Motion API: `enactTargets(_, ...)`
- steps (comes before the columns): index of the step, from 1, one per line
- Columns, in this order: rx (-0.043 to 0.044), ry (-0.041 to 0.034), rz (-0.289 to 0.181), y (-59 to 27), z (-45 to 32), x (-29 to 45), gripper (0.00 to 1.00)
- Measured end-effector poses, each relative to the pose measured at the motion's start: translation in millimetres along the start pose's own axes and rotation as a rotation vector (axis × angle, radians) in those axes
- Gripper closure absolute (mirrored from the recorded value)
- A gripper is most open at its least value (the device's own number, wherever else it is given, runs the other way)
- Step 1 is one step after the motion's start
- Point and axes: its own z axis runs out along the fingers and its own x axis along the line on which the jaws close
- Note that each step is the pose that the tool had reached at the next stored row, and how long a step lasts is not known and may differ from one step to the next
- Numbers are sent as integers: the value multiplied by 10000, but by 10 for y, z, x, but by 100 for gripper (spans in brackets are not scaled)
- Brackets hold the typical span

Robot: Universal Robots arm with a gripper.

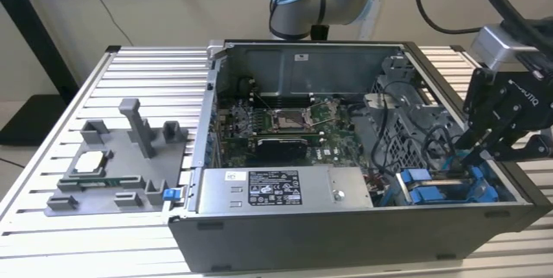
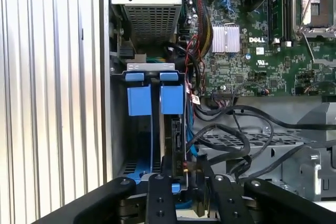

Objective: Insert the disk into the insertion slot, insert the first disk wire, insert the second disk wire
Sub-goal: 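Insert the first disk wire, then insert the second disk wire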

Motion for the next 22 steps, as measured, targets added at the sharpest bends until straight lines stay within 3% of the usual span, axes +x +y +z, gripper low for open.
enactTargets(4, 0, 1, 0, 6, -88, -12, 0)
enactTargets(10, -6, 6, -97, -8, -87, -61, 0)
enactTargets(22, -22, 19, -316, -212, -95, -105, 0)
